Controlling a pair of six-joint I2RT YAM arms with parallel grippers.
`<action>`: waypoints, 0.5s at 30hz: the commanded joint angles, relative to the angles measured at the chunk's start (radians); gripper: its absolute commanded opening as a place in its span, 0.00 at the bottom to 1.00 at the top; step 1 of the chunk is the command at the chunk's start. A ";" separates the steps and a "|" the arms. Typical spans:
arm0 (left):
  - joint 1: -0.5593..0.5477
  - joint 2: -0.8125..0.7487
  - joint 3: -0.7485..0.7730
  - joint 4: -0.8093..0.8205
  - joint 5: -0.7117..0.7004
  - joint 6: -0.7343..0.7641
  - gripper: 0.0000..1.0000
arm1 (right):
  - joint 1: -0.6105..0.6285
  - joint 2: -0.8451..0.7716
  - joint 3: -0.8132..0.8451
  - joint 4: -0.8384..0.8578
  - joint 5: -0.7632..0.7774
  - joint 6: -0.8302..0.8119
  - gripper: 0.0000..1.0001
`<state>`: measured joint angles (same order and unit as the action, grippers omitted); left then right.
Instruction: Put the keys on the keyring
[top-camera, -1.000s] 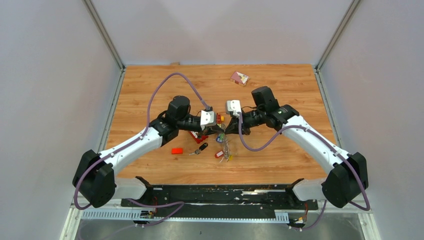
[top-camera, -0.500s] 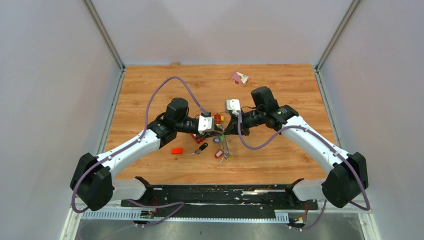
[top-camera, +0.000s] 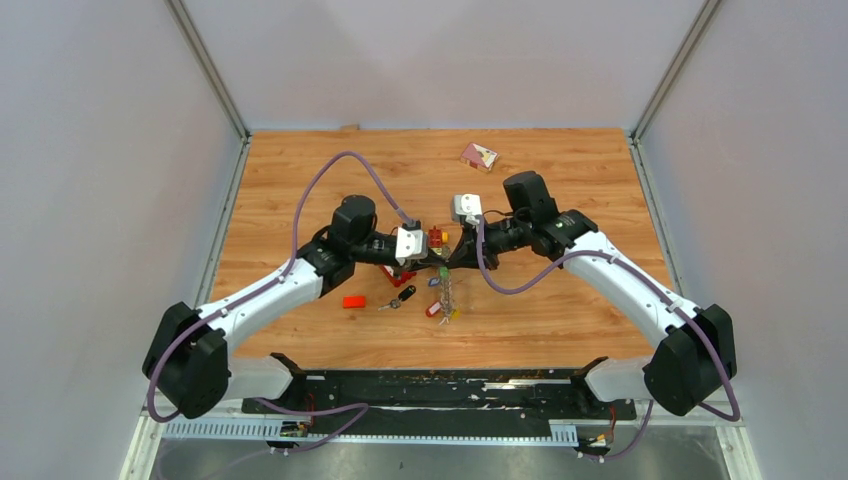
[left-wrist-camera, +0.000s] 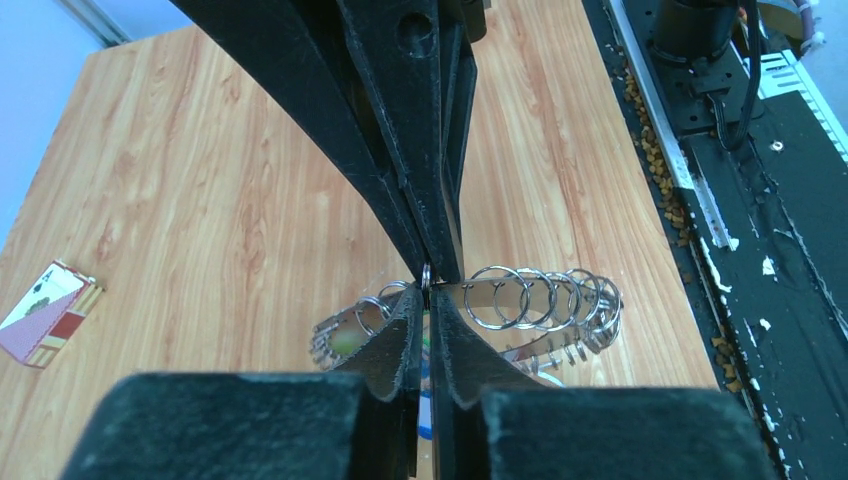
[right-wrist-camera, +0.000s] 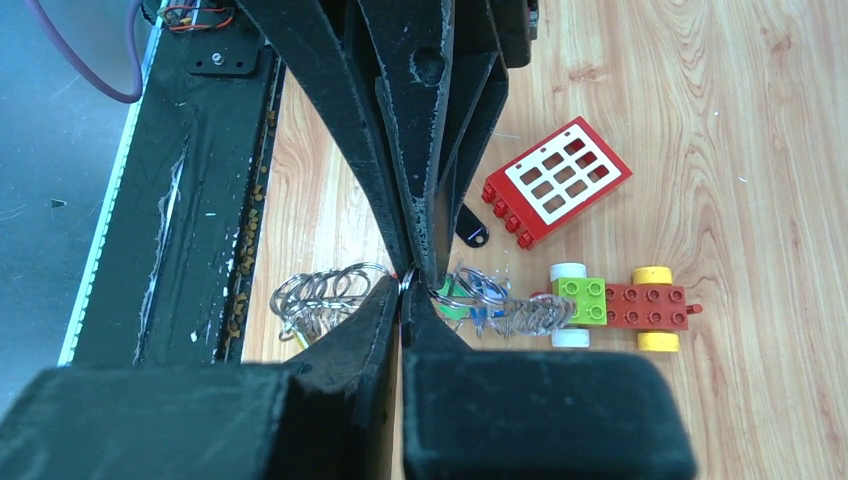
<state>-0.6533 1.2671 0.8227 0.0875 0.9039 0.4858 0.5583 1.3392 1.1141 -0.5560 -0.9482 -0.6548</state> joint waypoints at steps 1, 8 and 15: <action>0.001 0.012 0.024 0.040 0.020 -0.023 0.03 | 0.004 -0.015 0.017 0.064 -0.056 0.007 0.00; 0.001 -0.013 0.104 -0.199 -0.066 0.106 0.00 | 0.005 -0.017 0.000 0.028 0.059 -0.079 0.11; -0.008 0.002 0.219 -0.472 -0.185 0.176 0.00 | 0.004 -0.031 -0.015 0.052 0.141 -0.079 0.45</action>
<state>-0.6540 1.2720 0.9569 -0.2302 0.7761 0.5961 0.5640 1.3392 1.1091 -0.5556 -0.8509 -0.7166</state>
